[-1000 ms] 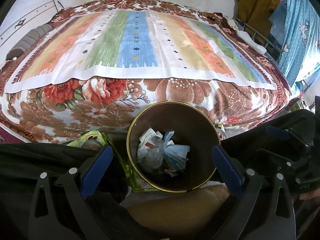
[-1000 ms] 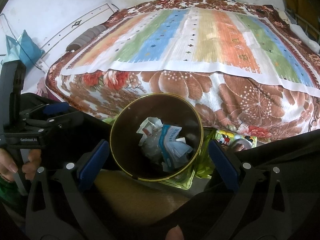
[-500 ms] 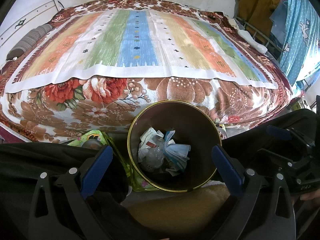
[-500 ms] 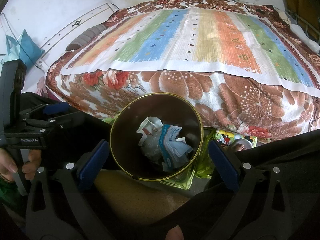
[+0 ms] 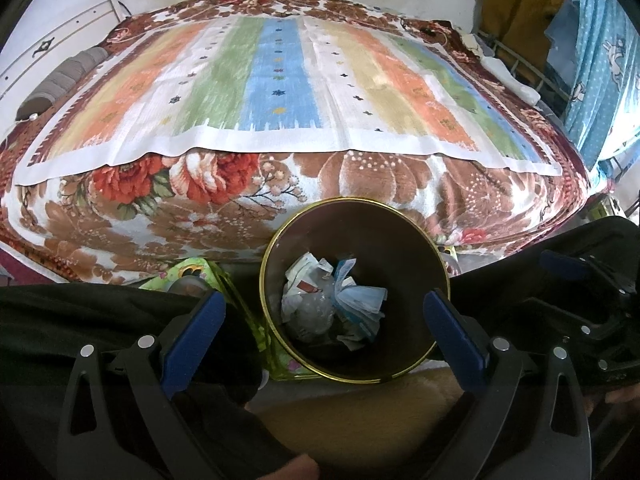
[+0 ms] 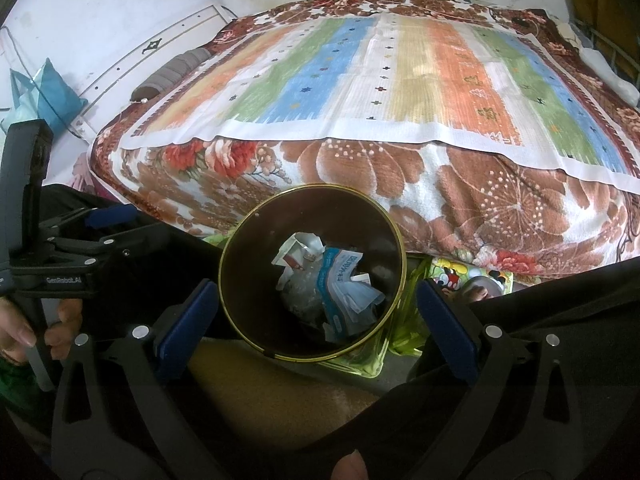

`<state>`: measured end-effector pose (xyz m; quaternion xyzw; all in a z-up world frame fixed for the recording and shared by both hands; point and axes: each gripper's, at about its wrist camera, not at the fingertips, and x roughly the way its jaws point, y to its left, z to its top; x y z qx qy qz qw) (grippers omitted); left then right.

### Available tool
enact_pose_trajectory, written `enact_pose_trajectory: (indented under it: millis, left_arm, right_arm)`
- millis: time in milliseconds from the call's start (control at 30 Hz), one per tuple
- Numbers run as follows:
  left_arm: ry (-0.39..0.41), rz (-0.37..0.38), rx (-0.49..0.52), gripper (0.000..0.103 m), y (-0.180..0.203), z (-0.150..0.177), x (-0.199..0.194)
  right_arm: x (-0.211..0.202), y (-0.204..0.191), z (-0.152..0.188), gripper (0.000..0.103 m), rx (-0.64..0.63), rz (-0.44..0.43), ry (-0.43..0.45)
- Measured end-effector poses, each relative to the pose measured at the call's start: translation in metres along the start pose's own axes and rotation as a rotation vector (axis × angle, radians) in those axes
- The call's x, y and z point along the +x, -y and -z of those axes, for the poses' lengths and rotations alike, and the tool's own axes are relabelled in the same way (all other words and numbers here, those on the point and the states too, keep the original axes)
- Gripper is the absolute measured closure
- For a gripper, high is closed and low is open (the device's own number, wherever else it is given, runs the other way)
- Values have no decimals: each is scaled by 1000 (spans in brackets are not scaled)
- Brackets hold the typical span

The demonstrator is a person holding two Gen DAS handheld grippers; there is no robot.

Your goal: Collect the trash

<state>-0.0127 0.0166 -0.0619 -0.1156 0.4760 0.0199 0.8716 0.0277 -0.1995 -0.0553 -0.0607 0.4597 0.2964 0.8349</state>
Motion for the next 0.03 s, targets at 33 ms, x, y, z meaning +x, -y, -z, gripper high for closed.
enact_pose_trajectory:
  millis: [33]
  left_arm:
    - [-1,1,0,6,-1,1,0]
  right_arm:
    - [0,0,0,9,1,0,0]
